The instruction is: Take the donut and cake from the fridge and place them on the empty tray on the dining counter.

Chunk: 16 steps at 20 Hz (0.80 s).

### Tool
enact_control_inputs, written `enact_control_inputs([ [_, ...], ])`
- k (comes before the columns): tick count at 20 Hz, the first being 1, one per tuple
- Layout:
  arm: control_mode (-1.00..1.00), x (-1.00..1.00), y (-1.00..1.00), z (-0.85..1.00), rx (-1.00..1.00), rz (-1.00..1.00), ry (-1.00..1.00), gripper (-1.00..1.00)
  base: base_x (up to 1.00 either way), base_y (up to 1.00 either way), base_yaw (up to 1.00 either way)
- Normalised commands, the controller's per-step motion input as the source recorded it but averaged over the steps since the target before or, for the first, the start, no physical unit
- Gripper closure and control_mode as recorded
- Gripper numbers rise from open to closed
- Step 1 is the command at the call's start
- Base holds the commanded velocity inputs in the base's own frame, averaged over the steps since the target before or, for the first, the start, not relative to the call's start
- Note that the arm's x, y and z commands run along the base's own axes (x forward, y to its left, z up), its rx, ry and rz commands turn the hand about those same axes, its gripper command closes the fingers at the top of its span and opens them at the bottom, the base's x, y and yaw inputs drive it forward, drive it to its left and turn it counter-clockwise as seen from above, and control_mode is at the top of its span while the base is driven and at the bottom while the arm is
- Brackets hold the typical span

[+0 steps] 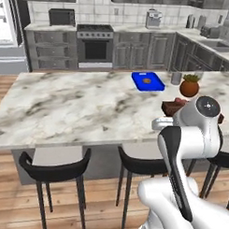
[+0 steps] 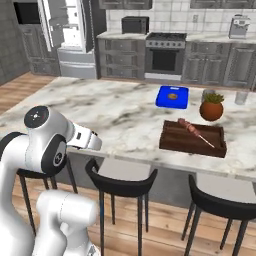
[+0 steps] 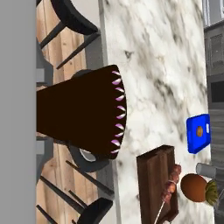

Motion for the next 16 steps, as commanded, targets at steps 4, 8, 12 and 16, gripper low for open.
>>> enact_control_inputs([
  [4, 1.00, 0.00, 0.00, 0.00, 0.00, 0.00, 0.00, 1.00, -0.09, -0.60, 0.08],
  [8, 1.00, 0.00, 0.00, 0.00, 0.00, 0.00, 0.00, 1.00, -0.08, -0.59, 0.08],
  [12, 1.00, 0.00, 0.00, 0.00, 0.00, 0.00, 0.00, 1.00, -0.10, -0.61, 0.08],
  [16, 1.00, 0.00, 0.00, 0.00, 0.00, 0.00, 0.00, 1.00, -0.09, -0.59, 0.09],
])
